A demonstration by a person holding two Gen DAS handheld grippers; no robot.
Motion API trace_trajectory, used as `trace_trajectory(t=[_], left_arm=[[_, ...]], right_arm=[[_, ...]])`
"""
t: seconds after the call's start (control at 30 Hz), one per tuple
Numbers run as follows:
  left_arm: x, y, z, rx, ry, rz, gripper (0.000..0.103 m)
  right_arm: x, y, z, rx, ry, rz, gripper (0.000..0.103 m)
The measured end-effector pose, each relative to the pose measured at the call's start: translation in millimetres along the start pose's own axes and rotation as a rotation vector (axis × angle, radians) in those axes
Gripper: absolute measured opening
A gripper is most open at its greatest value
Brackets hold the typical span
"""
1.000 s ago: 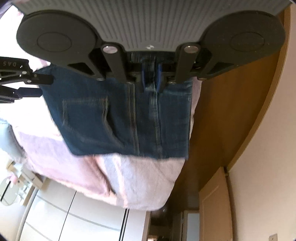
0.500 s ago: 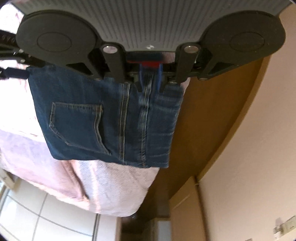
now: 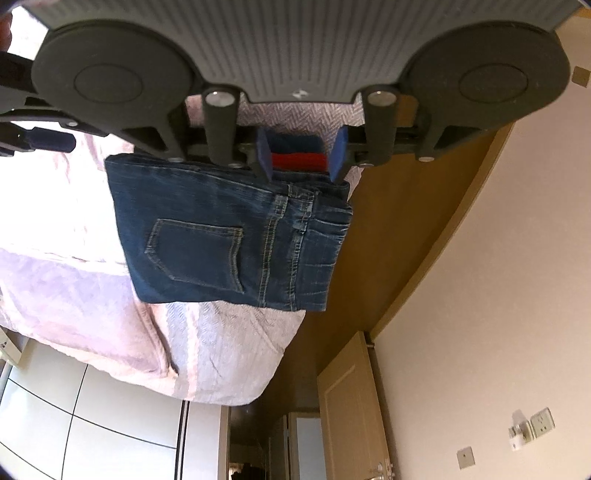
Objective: Fold clothes
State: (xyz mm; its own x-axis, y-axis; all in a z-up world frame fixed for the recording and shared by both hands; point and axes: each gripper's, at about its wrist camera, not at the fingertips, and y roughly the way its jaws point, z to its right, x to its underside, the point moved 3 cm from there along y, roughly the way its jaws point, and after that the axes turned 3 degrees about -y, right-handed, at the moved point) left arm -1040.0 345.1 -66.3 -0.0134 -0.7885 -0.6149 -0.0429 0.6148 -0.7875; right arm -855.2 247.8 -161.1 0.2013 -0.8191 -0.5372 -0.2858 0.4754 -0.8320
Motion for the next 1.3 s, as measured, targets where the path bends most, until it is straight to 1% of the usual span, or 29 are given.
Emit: trace_trajectory(t=[0.2, 0.3, 0.43, 0.5, 0.6, 0.7, 0.97, 1.3], left_arm=[[12.8, -26.2, 9.9, -0.007, -0.01, 0.026, 0.045], [21.5, -33.1, 14.0, -0.002, -0.021, 0.029, 0.048], [32.4, -36.5, 20.9, -0.006, -0.024, 0.027, 0.05], [37.4, -39.7, 24.1, -0.005, -0.021, 0.024, 0.051], [41.7, -45.1, 27.3, -0.005, -0.022, 0.023, 0.052], [44.9, -49.8, 31.1, -0.003, -0.031, 0.024, 0.057], [51.6, -55.5, 35.2, -0.013, -0.047, 0.01, 0.058], [62.8, -49.3, 30.3, -0.022, -0.05, -0.009, 0.058]], right_arm=[[5.5, -27.1, -3.3, 0.042, -0.023, 0.039, 0.051], [9.8, -34.6, -4.4, 0.079, -0.041, 0.039, 0.051], [16.1, -40.9, -2.1, 0.12, -0.032, 0.024, 0.051], [18.9, -46.0, -0.9, 0.115, -0.032, 0.029, 0.051], [22.1, -55.9, 3.5, 0.067, -0.004, 0.055, 0.051], [21.7, -65.4, 8.6, 0.025, 0.032, 0.065, 0.051], [19.0, -74.4, 5.7, 0.031, 0.004, 0.049, 0.051], [26.6, -63.5, -4.5, 0.035, -0.009, 0.022, 0.051]])
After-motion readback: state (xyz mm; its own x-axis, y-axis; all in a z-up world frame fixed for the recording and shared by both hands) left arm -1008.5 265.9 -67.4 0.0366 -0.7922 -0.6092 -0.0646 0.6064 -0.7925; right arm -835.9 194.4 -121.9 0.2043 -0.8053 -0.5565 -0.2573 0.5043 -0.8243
